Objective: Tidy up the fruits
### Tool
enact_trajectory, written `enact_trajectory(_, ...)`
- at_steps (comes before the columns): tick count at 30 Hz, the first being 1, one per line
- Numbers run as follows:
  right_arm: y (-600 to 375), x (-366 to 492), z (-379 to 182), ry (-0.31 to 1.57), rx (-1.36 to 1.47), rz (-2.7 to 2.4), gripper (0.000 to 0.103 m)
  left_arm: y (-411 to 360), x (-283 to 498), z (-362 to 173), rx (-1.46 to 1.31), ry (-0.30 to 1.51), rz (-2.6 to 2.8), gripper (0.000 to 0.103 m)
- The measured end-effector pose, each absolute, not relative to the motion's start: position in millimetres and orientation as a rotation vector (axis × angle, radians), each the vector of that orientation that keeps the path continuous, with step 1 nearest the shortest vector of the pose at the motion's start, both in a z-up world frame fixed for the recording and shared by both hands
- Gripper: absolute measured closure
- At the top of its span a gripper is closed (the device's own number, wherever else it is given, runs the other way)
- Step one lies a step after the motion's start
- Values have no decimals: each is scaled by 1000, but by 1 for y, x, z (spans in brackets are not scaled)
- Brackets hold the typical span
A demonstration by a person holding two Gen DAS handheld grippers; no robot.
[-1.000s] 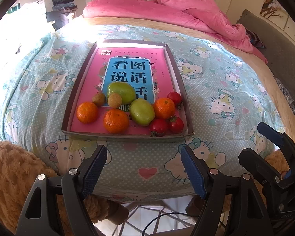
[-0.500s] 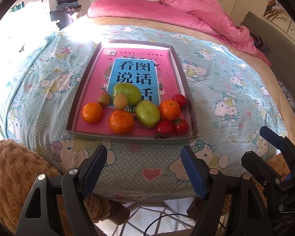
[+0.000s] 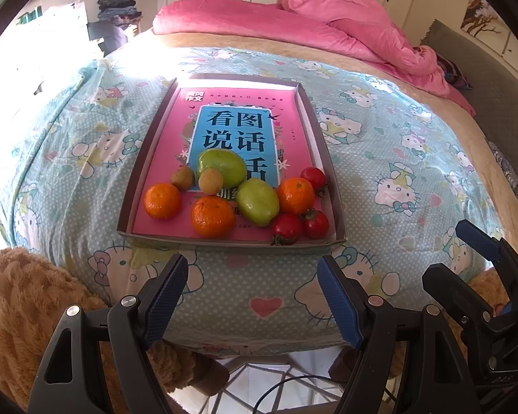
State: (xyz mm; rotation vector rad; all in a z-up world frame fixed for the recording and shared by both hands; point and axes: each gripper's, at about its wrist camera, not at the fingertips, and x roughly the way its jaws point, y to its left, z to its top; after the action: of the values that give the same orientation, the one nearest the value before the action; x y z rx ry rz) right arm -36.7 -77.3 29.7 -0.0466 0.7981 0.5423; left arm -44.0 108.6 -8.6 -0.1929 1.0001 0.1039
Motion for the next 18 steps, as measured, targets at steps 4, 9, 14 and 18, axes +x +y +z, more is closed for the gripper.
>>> enact_trajectory(4,-77,-36,30,800,-48,540,1,108,-44,-9,-190,1003,102,25)
enact_trajectory(9,-75,-36,30,799,-52,540,1,107,-43,-10,-188,1007,101,25)
enact_trajectory(14,-75,-36,30,803,-54,539,1,106,-43,-10,-184,1007,98,25)
enact_trajectory(18,-75,-36,29,801,-56,537,1,106,-43,-10,-180,1011,98,25)
